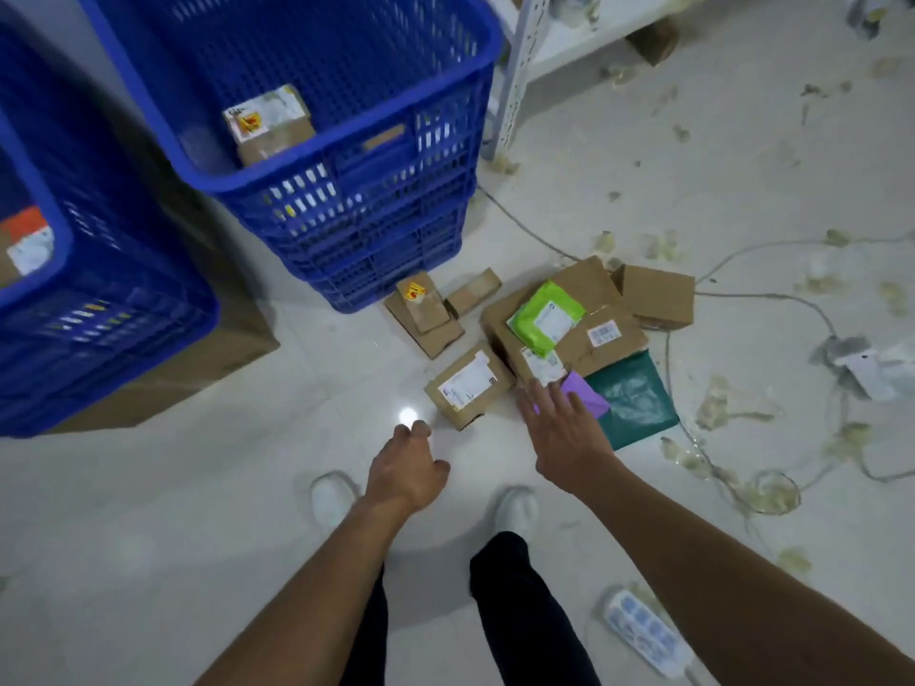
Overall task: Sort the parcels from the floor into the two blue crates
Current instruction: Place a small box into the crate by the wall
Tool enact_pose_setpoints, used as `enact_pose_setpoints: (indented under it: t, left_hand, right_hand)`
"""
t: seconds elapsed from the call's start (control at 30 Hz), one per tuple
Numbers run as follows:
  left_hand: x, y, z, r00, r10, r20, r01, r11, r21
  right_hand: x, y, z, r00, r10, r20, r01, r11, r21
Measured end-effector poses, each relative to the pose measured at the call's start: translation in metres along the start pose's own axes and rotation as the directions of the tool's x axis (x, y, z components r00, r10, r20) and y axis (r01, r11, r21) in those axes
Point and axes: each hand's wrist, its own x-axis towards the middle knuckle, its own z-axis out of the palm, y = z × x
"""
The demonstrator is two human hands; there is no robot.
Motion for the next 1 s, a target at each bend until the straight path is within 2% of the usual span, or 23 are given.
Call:
enact_pose_setpoints:
  t: [0.13,0.33,0.43,0.5,0.6,0.77,1.0]
  left_hand:
    - [0.076,-0.007,0.06,1.0,-0.019,-0.015,0.02,1.0,0.02]
    - [0.191,-0.031,0.138,0.997,-0.022,-0.075,0.029,0.995,0.097]
    - [0.24,-0.042,0.172,0.989,-0.002,-0.147,0.013,0.997,0.079]
    - [0.269,-0.048,0.193,0.974,0.043,-0.221,-0.016,0.993,0.12]
    - [0.31,-0.057,0.213,0.947,0.105,-0.303,-0.04,0.977,0.212]
    - [0.349,-0.063,0.243,0.943,0.127,-0.308,-0.044,0.963,0.265]
    - [0.372,-0.065,0.254,0.911,0.139,-0.388,-0.017,0.953,0.301]
  right_hand:
    - [0.073,0.013,0.063,0.997,-0.071,-0.01,0.068,0.987,-0.146]
    - [0.177,0.009,0.159,0.988,-0.149,-0.046,0.149,0.989,-0.006]
    - [0.221,0.001,0.201,0.983,-0.176,-0.045,0.173,0.983,-0.052]
    - [0.248,-0.003,0.225,0.981,-0.169,-0.094,0.16,0.983,-0.091]
    - [0.289,-0.008,0.243,0.966,-0.22,-0.132,0.201,0.969,-0.141]
    - [0.336,-0.007,0.262,0.93,-0.355,-0.094,0.328,0.918,-0.224]
    - [0.354,0.001,0.268,0.895,-0.439,-0.08,0.408,0.879,-0.247]
